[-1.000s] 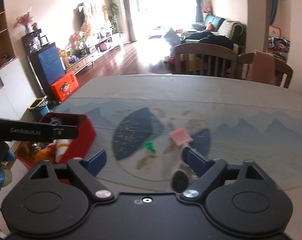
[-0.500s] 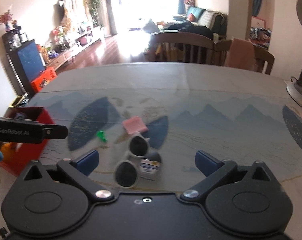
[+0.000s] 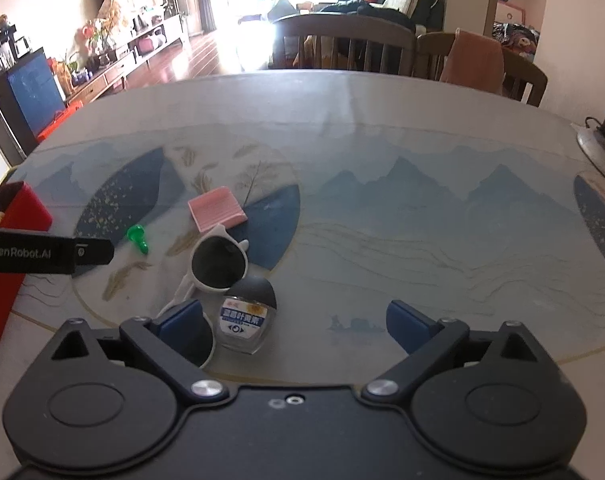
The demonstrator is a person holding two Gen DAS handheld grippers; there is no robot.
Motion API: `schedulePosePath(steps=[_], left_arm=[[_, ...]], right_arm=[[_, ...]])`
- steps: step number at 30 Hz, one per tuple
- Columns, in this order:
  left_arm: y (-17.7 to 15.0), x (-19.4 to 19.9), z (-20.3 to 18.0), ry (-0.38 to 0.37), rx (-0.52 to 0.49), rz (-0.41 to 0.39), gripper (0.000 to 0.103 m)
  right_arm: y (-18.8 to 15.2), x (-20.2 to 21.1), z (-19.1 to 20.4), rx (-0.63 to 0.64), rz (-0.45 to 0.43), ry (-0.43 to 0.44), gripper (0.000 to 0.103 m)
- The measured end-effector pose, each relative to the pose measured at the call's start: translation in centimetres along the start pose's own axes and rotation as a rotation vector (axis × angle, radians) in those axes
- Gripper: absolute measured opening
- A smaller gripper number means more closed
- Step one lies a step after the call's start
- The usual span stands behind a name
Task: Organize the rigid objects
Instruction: 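Grasp the green toy with the left tool while the right tool grasps the eye-drop bottle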
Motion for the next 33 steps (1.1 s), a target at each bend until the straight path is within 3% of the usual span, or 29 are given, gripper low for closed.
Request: schedulePosePath(steps=[13, 22, 33], left_arm=[[1.1, -3.4, -0.2, 0.039, 0.024, 0.031, 0.083], [1.8, -3.9, -1.0, 0.075, -0.010, 0.013, 0.083], [3.2, -3.8, -2.5, 0.003, -0.058, -0.020, 0.083]], right_arm=[[0.9, -2.5, 0.3, 0.036, 0.064, -0.002, 0.091], [0.8, -2.6, 0.7, 0.060, 0.071, 0.023, 0.081], [0.5, -2.1, 0.9, 0.066, 0.067, 0.070, 0.068]])
Point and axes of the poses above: each gripper's, at about its wrist camera, not at the fingertips, and x roughly against the way its jaws point, z to its left, y to its top, the point moved 7 cm from there along -x, roughly the way its jaws point, and after that the axes turned 15 degrees about z, right-handed, at the moved point
